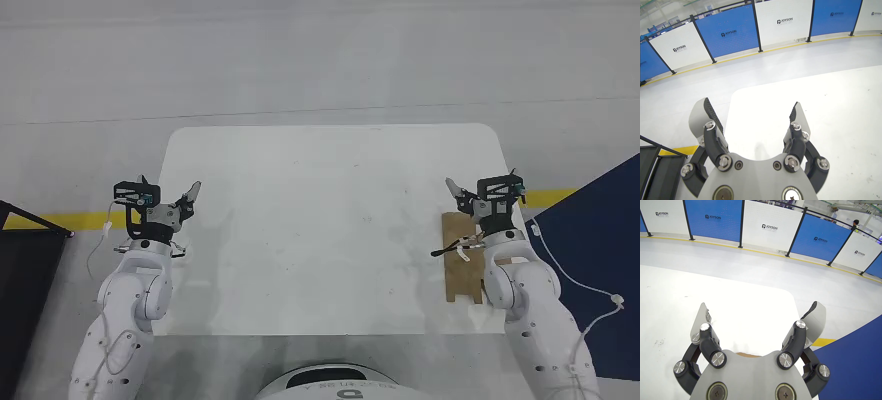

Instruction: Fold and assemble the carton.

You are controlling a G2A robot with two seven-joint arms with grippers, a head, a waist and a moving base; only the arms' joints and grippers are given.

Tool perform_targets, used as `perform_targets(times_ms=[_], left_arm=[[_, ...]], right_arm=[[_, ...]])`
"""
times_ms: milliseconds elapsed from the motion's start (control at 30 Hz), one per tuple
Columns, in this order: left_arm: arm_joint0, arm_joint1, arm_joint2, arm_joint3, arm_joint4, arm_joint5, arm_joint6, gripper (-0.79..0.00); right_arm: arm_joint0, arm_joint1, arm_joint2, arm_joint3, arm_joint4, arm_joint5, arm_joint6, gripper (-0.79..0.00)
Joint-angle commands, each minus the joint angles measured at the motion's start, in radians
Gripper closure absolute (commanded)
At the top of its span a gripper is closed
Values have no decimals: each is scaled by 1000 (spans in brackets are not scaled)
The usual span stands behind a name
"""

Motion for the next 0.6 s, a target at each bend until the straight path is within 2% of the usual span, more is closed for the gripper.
perform_targets(times_ms=[0, 133, 233, 367, 433, 567], left_arm=[[0, 0, 0, 0, 0, 0, 0, -784], [0, 0, 0, 0, 0, 0, 0, -785], [0, 0, 0, 0, 0, 0, 0, -785], [0, 0, 0, 0, 0, 0, 0, -785], [0, 0, 0, 0, 0, 0, 0, -785], [0, 0, 0, 0, 0, 0, 0, -785]], right_arm=[[0, 0, 0, 0, 0, 0, 0, -785], [-17, 5, 31, -17, -28, -37, -20, -785], [-122, 20, 135, -84, -74, -164, -65, -785], [-276, 31, 282, -136, -114, -269, -128, -785], [-327, 29, 338, -139, -114, -252, -140, -785], [-333, 29, 345, -138, -108, -243, -138, -785]])
